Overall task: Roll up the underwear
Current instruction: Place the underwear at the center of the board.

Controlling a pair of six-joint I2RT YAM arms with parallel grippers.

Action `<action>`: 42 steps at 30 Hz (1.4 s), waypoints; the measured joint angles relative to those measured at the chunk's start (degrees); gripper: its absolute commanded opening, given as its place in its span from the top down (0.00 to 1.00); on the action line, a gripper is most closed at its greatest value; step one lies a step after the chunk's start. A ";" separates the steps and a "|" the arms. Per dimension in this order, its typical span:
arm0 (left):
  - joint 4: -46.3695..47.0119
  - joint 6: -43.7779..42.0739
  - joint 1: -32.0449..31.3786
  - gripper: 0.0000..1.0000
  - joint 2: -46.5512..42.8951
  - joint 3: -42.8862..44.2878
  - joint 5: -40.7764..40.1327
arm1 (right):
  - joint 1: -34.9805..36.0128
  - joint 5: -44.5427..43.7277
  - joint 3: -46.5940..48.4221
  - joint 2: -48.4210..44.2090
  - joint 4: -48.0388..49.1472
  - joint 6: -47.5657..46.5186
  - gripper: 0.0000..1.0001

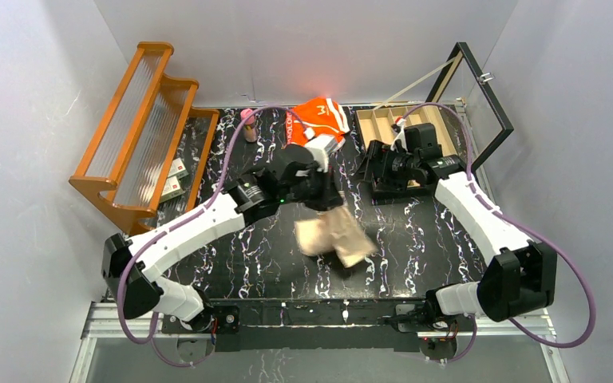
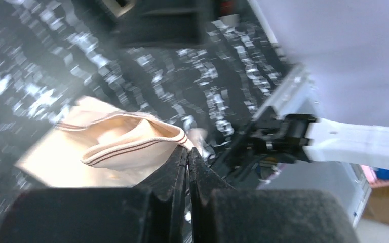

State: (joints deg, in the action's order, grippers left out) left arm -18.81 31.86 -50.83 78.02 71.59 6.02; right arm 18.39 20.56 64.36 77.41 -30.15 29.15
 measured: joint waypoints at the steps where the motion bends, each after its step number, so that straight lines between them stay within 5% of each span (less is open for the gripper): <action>1: 0.33 -0.39 -1.53 1.00 1.20 2.40 0.46 | 0.00 -1.75 0.00 -0.66 0.00 0.24 0.01; 6: 2.82 -1.60 -4.92 1.00 0.61 6.71 -0.04 | 0.00 -9.09 -0.24 -7.43 1.18 0.74 0.01; 15: -4.98 1.46 2.14 0.98 -15.37 -11.45 -17.86 | 0.00 -8.15 -3.67 -12.41 6.12 1.55 0.01; 19: -9.70 4.48 7.28 0.40 -13.84 -19.67 -19.82 | 0.00 -4.42 -6.71 -8.39 5.68 2.14 0.01; 24: -15.43 8.96 10.45 0.16 -11.34 -24.04 -22.36 | 0.00 1.05 -7.28 -2.23 3.32 1.62 0.04; 29: -17.20 9.97 14.36 0.10 -12.81 -23.17 -24.20 | 3.23 4.09 -6.62 2.93 3.37 1.20 0.14; 33: -18.60 8.74 24.52 0.10 -12.85 -21.92 -23.21 | 12.11 2.25 -3.58 6.64 4.87 2.01 0.26; 38: -18.32 7.21 38.99 0.13 -12.46 -21.92 -17.18 | 25.53 -3.30 4.13 13.64 8.94 2.91 0.25; 42: -17.25 6.67 44.11 0.13 -10.45 -21.92 -11.72 | 34.14 -8.26 10.84 20.76 12.35 2.78 0.26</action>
State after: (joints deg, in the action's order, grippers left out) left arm -36.05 38.52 -6.72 67.57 49.67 -5.69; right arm 52.53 12.29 75.20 98.17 -17.80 31.92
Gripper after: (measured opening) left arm 0.869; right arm 0.745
